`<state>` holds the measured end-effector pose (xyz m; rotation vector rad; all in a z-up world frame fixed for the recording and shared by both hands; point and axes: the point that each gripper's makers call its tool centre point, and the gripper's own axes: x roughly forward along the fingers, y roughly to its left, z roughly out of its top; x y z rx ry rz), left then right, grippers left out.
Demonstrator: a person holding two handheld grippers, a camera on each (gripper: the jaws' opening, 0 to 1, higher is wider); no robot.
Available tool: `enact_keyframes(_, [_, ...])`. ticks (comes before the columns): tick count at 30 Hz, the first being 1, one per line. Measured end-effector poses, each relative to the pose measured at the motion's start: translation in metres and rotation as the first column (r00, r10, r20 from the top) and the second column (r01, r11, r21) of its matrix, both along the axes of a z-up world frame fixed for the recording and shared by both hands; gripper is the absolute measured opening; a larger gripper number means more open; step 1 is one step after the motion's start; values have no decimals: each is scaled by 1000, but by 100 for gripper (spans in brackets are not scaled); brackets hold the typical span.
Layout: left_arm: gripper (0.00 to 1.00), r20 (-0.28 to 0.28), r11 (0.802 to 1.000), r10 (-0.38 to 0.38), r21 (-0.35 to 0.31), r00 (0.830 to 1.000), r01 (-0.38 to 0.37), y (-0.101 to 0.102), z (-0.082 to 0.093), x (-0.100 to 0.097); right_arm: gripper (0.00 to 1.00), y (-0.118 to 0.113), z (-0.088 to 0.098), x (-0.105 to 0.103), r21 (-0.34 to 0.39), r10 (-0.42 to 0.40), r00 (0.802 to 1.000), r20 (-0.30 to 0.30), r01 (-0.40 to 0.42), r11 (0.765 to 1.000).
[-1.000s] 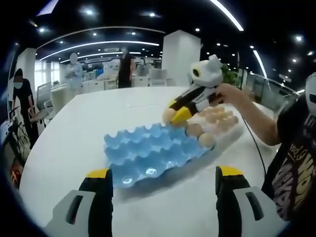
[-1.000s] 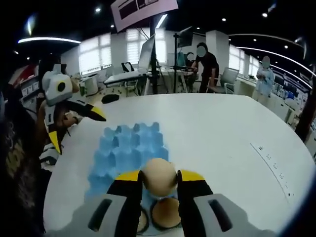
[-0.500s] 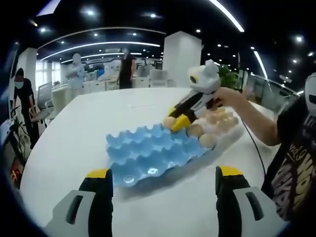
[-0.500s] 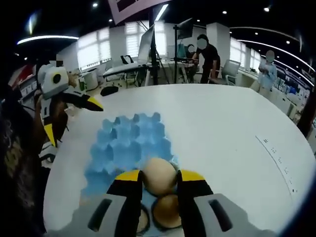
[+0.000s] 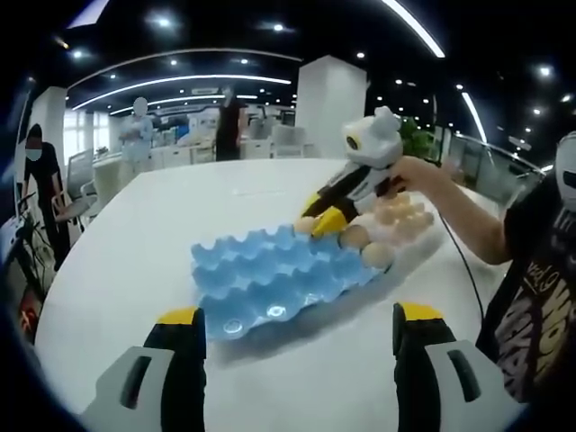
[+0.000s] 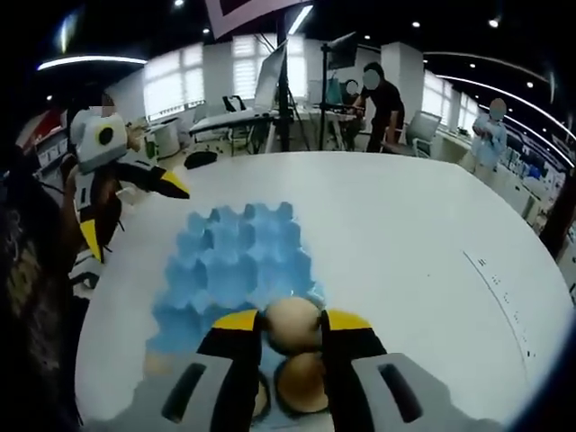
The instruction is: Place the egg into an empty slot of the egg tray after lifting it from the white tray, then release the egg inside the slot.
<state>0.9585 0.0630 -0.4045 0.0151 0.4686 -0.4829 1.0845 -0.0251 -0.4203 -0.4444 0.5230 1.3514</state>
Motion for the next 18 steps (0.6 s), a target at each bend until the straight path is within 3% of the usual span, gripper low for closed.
enact_keyframes(9, [87, -2, 1000, 2, 2, 1000, -2, 0, 0, 0, 30, -13, 18, -1, 28, -2, 999, 42, 1, 1000])
enact_keyframes(18, [87, -5, 1000, -15, 0, 1000, 15, -6, -2, 1, 31, -38, 17, 1, 10, -29, 998, 61, 29, 1000])
